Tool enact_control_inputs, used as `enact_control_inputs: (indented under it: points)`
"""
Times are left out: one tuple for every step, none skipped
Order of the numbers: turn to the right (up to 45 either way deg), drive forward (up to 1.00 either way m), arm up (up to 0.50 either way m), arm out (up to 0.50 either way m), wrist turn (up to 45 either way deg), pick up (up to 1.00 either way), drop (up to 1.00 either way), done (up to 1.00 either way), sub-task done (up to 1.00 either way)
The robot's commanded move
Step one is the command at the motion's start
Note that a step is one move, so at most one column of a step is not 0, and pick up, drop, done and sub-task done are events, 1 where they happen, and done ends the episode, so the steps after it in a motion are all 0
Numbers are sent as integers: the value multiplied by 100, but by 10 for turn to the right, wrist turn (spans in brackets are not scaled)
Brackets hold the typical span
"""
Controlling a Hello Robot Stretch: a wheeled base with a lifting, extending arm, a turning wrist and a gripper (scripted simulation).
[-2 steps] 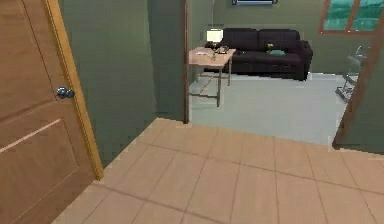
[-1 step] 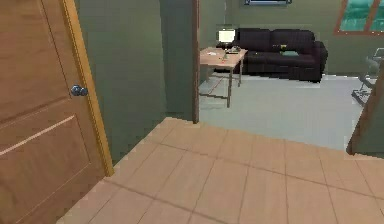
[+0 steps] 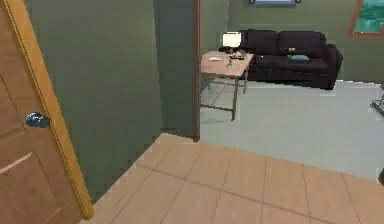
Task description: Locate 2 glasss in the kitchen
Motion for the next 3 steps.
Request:
enact_control_inputs:
  points:
    - [180, 0, 0, 0, 0, 0, 0, 0, 0]
    - [0, 65, 0, 0, 0, 0, 0, 0, 0]
    - [450, 0, 0, 0, 0, 0, 0, 0, 0]
